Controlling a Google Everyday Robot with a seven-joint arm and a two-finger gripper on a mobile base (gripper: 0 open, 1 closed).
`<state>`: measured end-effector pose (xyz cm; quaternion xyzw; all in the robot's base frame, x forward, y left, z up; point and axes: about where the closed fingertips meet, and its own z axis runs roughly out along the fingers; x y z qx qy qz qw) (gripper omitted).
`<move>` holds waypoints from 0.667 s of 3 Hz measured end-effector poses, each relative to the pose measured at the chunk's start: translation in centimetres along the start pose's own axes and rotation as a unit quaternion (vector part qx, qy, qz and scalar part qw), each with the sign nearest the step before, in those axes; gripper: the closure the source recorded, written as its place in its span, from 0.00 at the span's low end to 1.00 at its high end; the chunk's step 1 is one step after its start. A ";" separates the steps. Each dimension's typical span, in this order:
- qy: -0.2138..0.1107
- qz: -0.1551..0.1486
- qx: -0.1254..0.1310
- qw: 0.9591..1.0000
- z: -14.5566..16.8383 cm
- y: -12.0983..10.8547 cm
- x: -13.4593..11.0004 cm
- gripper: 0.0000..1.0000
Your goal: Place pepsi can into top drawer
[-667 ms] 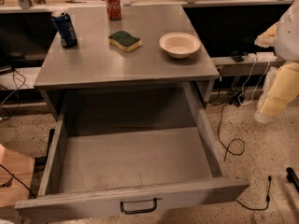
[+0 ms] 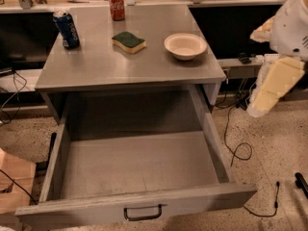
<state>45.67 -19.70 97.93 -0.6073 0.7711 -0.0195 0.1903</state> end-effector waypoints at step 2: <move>-0.134 -0.025 -0.026 0.990 3.5 -3.6 -8.4 0.00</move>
Offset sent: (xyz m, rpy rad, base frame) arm 0.0878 0.1074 -0.0004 0.3823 -0.0302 0.1821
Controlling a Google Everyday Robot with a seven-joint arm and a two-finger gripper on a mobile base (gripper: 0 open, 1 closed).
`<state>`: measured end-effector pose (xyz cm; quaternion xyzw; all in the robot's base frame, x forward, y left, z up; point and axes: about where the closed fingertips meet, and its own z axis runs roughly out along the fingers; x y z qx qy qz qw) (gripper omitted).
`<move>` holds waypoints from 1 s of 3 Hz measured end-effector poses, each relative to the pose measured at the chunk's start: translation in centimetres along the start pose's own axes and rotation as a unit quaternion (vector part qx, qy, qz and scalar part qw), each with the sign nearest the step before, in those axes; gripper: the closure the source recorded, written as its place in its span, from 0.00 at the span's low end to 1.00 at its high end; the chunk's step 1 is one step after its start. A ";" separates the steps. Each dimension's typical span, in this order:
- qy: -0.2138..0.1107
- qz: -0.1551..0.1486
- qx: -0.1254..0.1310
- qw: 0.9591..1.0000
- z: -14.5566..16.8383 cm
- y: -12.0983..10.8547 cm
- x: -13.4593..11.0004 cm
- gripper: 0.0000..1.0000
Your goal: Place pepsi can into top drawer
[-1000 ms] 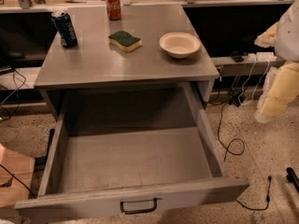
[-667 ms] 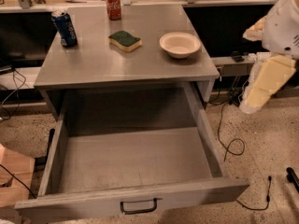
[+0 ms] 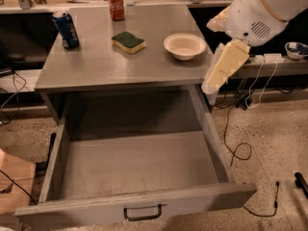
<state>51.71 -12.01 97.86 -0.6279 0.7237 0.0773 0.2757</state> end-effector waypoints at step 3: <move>-0.142 0.011 -0.037 0.989 10.7 -11.2 -10.7 0.00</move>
Offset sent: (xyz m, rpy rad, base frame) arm 0.1111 0.1036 -0.0079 0.2992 0.0350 0.0832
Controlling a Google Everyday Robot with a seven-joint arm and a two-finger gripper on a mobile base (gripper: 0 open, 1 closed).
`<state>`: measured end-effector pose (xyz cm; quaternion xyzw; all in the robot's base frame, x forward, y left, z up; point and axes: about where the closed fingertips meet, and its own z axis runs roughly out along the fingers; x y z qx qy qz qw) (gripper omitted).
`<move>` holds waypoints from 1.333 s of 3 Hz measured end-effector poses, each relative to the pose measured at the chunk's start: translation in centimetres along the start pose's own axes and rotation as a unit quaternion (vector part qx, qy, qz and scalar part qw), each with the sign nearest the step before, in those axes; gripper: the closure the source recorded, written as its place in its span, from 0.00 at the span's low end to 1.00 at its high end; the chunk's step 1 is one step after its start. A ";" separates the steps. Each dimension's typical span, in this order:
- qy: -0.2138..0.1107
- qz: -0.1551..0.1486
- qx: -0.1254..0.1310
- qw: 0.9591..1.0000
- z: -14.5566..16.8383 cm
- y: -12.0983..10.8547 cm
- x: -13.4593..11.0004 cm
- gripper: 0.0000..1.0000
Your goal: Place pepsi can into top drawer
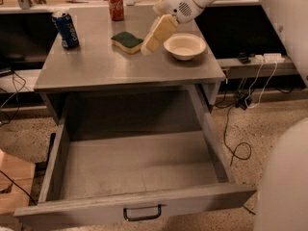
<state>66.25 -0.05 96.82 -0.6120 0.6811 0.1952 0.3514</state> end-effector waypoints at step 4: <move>-0.079 0.029 -0.019 0.996 10.5 -4.1 0.1 0.00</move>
Offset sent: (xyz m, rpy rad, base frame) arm 0.0067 0.0045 -0.0271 0.0414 0.0724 -0.0208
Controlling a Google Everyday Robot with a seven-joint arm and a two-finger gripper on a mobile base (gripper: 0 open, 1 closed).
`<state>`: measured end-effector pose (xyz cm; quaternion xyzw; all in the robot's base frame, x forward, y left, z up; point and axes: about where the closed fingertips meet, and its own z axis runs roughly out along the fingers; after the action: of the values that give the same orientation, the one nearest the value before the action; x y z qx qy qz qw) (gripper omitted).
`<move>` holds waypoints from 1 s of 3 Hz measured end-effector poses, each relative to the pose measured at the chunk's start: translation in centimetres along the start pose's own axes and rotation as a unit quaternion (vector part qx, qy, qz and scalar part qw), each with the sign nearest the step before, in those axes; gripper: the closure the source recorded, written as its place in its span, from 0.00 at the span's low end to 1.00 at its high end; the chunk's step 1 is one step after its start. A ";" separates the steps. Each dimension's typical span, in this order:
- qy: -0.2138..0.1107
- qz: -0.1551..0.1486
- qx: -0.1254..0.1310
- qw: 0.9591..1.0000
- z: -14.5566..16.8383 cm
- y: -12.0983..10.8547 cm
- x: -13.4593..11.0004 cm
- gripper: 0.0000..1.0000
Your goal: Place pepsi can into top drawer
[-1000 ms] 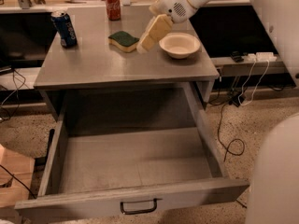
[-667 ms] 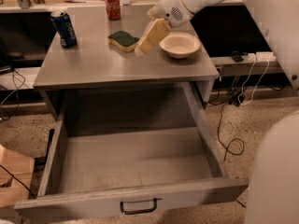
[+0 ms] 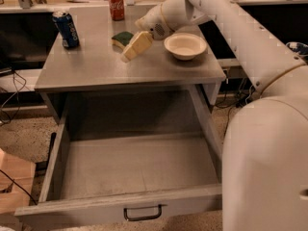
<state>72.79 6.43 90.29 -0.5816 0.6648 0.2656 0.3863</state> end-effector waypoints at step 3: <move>-0.061 -0.037 -0.011 0.997 9.5 -4.2 -4.2 0.00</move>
Offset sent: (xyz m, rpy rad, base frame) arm 0.0793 0.0814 -0.0014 0.1180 -0.1039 0.0364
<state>79.00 15.70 88.86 -0.5926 0.6152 0.2934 0.4291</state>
